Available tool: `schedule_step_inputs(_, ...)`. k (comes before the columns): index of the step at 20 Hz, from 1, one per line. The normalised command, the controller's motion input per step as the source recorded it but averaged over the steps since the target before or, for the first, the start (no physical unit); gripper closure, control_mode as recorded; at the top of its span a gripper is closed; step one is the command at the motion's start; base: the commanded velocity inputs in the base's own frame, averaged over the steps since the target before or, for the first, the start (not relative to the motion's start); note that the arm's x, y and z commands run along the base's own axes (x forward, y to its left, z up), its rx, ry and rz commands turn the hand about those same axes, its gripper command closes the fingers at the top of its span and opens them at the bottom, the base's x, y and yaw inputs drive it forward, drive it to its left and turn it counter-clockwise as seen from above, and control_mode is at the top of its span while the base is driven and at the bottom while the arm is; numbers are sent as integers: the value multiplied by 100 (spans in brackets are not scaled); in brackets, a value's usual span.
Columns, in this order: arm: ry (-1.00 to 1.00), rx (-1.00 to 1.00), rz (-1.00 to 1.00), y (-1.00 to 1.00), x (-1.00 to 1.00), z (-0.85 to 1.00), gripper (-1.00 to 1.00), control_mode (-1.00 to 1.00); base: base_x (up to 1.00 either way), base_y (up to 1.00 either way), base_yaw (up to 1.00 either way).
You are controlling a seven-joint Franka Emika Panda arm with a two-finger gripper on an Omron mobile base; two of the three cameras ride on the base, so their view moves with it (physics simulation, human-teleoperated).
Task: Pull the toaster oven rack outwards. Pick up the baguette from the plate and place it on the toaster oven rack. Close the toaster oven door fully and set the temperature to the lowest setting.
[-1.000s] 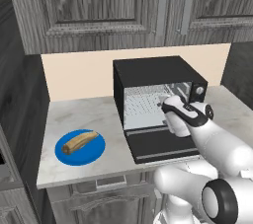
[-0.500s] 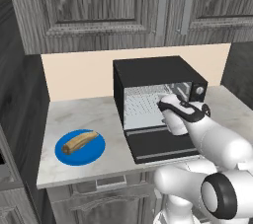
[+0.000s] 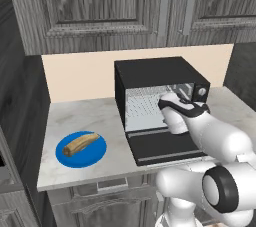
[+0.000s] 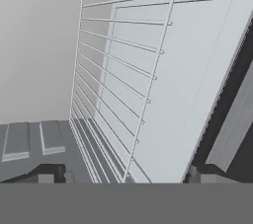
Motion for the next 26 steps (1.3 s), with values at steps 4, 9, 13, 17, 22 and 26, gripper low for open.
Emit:
schedule_step_inputs(4,0,0,-3,0,3,-9,-100,-100,0,0,0)
schedule_step_inputs(9,0,0,-4,0,6,-15,-100,-100,0,0,0)
schedule_step_inputs(13,0,0,-3,0,11,-10,-100,-100,0,0,0)
schedule_step_inputs(17,0,0,-3,0,12,-9,-100,-100,0,0,0)
schedule_step_inputs(22,0,0,-3,0,12,-8,-100,-100,0,0,0)
schedule_step_inputs(26,0,0,-3,0,13,-3,-100,-100,0,0,0)
